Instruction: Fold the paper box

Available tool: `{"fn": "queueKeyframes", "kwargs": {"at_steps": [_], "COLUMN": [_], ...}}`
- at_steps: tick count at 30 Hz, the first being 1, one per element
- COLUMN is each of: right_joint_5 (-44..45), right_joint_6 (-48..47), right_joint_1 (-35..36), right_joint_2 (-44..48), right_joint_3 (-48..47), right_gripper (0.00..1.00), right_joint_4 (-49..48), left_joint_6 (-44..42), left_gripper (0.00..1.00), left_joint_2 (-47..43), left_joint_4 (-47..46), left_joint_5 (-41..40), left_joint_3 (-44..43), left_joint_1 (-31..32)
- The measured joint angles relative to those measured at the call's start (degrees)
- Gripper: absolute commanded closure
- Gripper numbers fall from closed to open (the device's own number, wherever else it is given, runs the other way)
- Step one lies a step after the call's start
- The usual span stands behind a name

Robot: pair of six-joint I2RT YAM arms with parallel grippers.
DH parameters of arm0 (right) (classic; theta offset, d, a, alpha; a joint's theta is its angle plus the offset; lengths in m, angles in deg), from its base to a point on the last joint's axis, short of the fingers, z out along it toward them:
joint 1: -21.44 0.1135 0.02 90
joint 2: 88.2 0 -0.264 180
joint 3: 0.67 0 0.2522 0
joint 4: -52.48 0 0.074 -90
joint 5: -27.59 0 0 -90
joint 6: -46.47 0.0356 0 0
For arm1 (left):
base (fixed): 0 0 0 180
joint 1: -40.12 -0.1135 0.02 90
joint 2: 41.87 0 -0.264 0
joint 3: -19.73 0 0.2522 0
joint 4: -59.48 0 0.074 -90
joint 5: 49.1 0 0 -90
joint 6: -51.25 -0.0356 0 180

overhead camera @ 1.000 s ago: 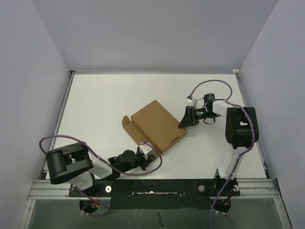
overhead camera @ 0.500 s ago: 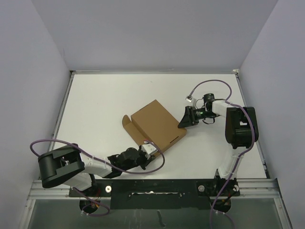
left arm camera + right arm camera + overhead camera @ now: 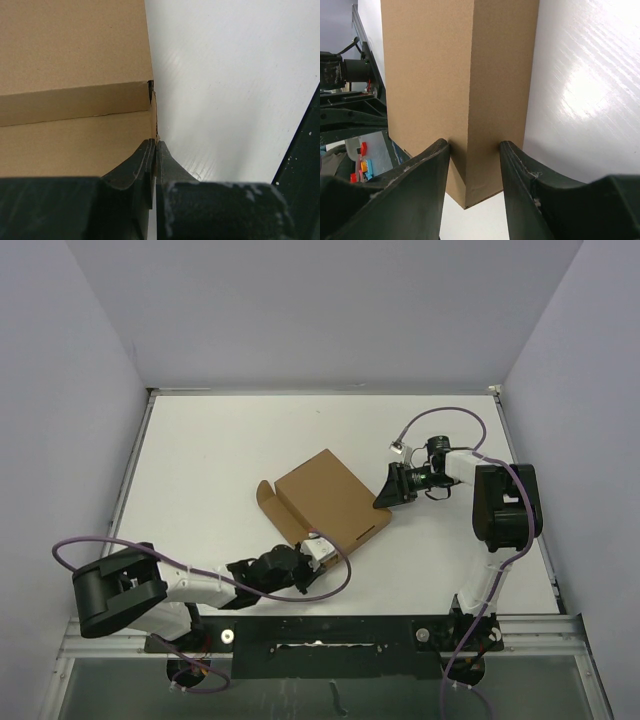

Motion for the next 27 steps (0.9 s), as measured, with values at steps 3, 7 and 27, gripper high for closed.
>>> {"fn": "queueKeyframes", "kwargs": {"at_steps": [3,7,27], "right_joint_5": [0.02,0.04,0.02], "right_joint_6": [0.00,0.00,0.00], "right_joint_1": [0.07,0.26,0.72], "right_joint_2": [0.00,-0.02,-0.02], "right_joint_3": [-0.02,-0.04,-0.07], "right_gripper": [0.57,0.58,0.57], "right_joint_4": [0.00,0.00,-0.02], "left_joint_6": [0.04,0.81,4.92], "left_gripper": [1.00,1.00,1.00], "left_joint_2": [-0.42,-1.14,-3.21], "left_joint_4": [2.19,6.27,18.40], "left_joint_5": [-0.11,-0.37,-0.55], "left_joint_3": [-0.96,-2.62,-7.54], "left_joint_1": [0.00,0.00,-1.42]}}
